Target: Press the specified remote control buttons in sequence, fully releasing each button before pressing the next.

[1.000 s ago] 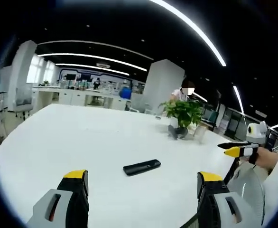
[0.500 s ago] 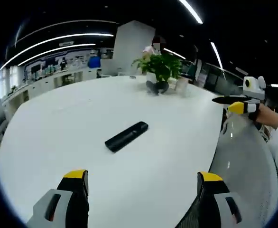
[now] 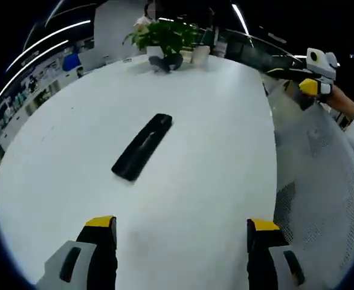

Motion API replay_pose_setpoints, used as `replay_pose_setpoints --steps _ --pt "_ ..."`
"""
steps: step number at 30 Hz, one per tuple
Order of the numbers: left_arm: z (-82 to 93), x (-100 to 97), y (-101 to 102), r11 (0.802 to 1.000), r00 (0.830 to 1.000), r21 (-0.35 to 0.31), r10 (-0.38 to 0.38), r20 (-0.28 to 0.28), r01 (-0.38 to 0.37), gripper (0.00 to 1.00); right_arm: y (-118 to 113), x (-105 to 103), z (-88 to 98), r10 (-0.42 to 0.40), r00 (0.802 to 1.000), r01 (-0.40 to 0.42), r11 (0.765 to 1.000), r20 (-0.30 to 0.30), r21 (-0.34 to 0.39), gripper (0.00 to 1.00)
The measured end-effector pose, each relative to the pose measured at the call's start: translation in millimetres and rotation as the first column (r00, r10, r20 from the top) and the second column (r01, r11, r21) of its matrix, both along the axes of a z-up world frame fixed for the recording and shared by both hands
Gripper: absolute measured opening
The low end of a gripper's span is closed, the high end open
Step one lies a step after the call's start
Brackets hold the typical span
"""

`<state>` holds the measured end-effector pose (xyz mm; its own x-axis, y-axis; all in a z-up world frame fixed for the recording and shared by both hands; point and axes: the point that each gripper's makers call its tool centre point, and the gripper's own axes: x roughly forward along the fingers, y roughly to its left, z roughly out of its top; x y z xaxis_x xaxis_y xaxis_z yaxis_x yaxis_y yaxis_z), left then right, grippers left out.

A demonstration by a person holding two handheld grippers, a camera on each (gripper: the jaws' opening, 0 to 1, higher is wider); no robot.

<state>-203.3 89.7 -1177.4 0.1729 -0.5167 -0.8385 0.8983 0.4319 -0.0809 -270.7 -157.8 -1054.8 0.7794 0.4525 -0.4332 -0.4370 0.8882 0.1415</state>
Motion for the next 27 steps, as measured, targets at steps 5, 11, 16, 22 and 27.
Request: replay_pose_setpoints --steps 5,11,16,22,27 --pt "-4.9 16.8 -8.5 1.000 0.998 0.001 -0.013 -0.055 0.013 0.91 -3.0 -2.5 -2.2 -0.008 1.000 0.008 1.000 -0.012 -0.003 0.69" --pt "-13.4 35.1 -14.8 0.997 0.996 0.059 -0.055 -0.066 0.059 0.88 -3.9 -5.5 -7.2 -0.005 0.999 0.005 1.000 -0.033 -0.012 0.67" --pt "-21.8 46.7 -19.7 0.983 0.990 0.132 -0.122 -0.070 0.131 0.86 -4.7 -4.4 -8.9 0.003 0.999 -0.004 1.000 -0.041 -0.025 0.65" --pt "-20.3 63.4 -29.9 0.974 0.985 0.151 -0.158 -0.063 0.166 0.80 -8.9 -1.1 -8.8 0.004 0.999 -0.006 1.000 -0.045 -0.027 0.61" --pt "-20.7 75.2 -38.9 0.957 0.974 0.181 -0.221 -0.038 0.224 0.72 -12.0 1.3 -10.1 0.001 0.999 -0.003 1.000 -0.051 -0.030 0.59"
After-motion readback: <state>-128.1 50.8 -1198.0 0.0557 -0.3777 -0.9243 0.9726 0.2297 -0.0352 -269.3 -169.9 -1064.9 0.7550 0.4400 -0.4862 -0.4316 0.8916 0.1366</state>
